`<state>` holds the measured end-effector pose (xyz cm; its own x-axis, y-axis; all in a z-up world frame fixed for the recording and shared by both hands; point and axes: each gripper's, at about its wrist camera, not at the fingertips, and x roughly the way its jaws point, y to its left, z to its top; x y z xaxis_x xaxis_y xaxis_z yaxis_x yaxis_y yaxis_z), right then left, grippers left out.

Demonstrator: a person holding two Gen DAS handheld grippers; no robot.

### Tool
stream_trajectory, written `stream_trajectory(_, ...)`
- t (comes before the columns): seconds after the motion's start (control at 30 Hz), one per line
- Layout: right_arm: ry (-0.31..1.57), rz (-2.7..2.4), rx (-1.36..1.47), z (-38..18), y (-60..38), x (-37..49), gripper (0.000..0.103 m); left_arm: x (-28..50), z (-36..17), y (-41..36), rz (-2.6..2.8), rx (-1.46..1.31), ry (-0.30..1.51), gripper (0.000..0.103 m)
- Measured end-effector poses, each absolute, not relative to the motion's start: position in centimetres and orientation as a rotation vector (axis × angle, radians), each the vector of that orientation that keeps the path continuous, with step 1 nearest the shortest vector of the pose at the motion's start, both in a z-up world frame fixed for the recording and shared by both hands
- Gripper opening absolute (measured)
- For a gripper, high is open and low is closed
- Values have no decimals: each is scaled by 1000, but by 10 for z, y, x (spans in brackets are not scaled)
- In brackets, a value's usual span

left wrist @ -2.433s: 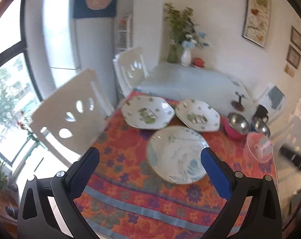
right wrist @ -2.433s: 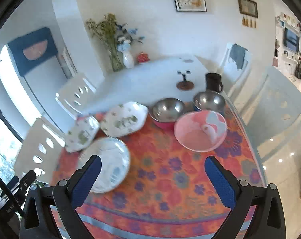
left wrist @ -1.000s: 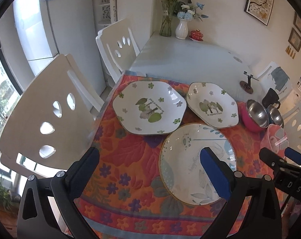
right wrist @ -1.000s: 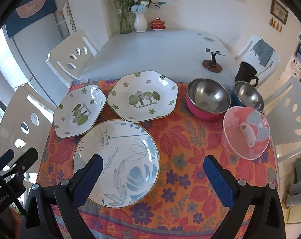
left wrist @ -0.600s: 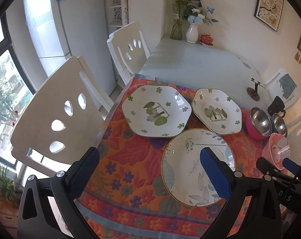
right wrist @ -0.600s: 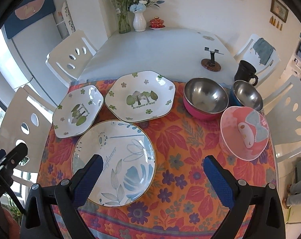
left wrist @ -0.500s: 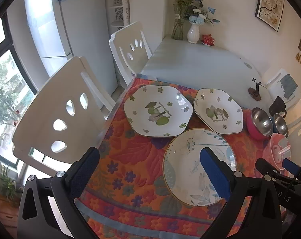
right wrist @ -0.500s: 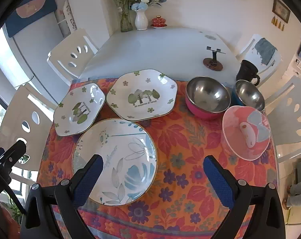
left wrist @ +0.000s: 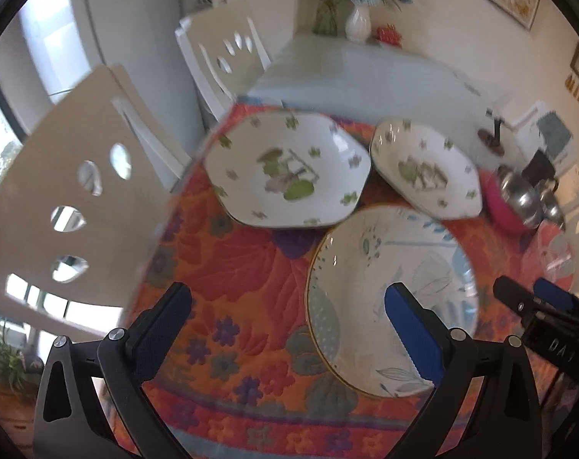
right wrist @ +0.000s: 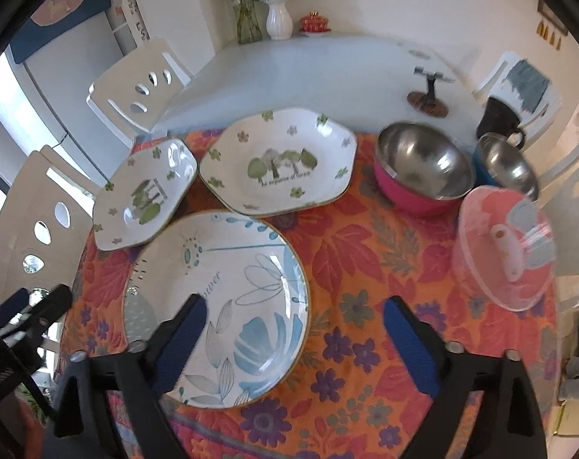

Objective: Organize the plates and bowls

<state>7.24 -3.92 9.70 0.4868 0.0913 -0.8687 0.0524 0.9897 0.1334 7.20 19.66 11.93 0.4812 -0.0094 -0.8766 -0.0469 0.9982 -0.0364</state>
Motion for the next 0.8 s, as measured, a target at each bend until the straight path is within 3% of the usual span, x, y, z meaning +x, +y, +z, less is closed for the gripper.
stream_trajectory(0.13,1126,55,202,64,-41,90,68,88,82,190,-46,-67,1132,82)
stream_trajectory(0.23,1142,72,231,49,-44,98,63,96,63,192,-52,-101,1195,65)
stream_trajectory(0.33,1147,67,234,40,-46,103,60,98,56,193,-46,-108,1200,64)
stream_trajectory(0.4,1157,65,232,35,-46,108,53,98,54,191,-48,-92,1194,64)
stream_trajectory(0.47,1167,74,240,28,-47,112,39,98,49,190,-61,-94,1198,54)
stream_trajectory(0.5,1170,79,247,25,-48,114,36,100,45,190,-71,-98,1205,44)
stream_trajectory(0.57,1178,93,272,18,-51,115,26,102,39,190,-98,-122,1217,37)
stream_trajectory(0.67,1190,135,302,10,-52,118,23,102,36,190,-147,-181,1210,27)
stream_trajectory(0.8,1186,184,308,7,-52,119,23,103,35,193,-185,-226,1198,28)
